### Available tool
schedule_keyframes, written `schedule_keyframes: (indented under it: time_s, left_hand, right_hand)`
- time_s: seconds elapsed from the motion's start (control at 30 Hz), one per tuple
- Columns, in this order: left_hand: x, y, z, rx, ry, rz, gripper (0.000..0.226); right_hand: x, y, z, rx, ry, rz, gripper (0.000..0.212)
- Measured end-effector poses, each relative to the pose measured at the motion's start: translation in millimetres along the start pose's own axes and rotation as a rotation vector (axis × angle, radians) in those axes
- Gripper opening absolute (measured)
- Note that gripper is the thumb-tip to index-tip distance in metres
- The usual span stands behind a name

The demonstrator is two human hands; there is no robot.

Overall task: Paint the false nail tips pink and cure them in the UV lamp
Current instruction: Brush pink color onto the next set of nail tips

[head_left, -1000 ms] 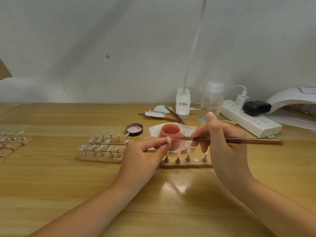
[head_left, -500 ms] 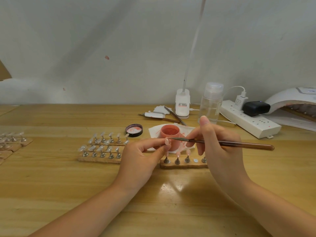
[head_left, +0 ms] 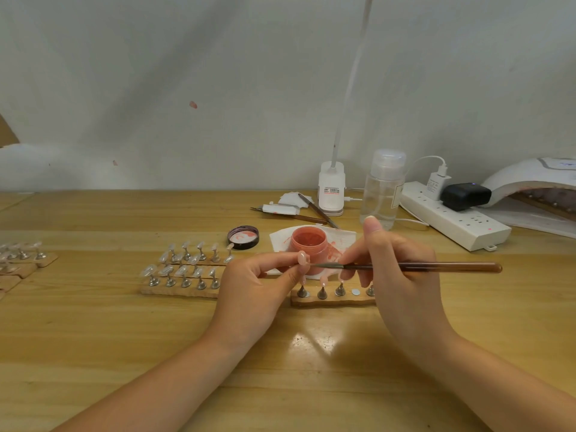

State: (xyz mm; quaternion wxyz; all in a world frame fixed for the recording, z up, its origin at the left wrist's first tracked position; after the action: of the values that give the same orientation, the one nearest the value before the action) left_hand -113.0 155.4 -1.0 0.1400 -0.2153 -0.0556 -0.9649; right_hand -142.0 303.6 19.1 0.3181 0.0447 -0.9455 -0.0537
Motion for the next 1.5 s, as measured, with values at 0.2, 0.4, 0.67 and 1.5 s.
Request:
schedule_keyframes:
  time_s: [0.2, 0.4, 0.67, 1.5]
  left_hand:
    - [0, 0, 0, 0.007, 0.008, -0.006, 0.011]
    - [0, 1, 0, 0.002, 0.02, 0.003, 0.01]
    - [-2, 1, 2, -0.031, 0.036, 0.017, 0.009]
    - [-2, 0, 5, 0.068, -0.081, -0.101, 0.022]
  right_hand:
    - [1, 0, -1, 0.003, -0.005, 0.008, 0.045]
    - [-1, 0, -2, 0.049, -0.028, -0.045, 0.049]
    - [3, 5, -10, 0.103, 0.002, -0.011, 0.047]
    - [3, -5, 12, -0.387, 0.276, -0.298, 0.041]
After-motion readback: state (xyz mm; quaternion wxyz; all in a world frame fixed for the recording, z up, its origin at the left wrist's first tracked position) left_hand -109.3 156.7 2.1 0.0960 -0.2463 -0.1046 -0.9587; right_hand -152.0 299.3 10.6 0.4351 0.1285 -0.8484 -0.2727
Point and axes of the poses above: each hand's wrist, its own x-axis towards the middle knuckle, its own y-axis out of the back of the hand, z = x × y, the point moved 2 cm from there along x, towards the middle knuckle, and after that the axes turned 10 degrees about -x, right-handed, at the moved point
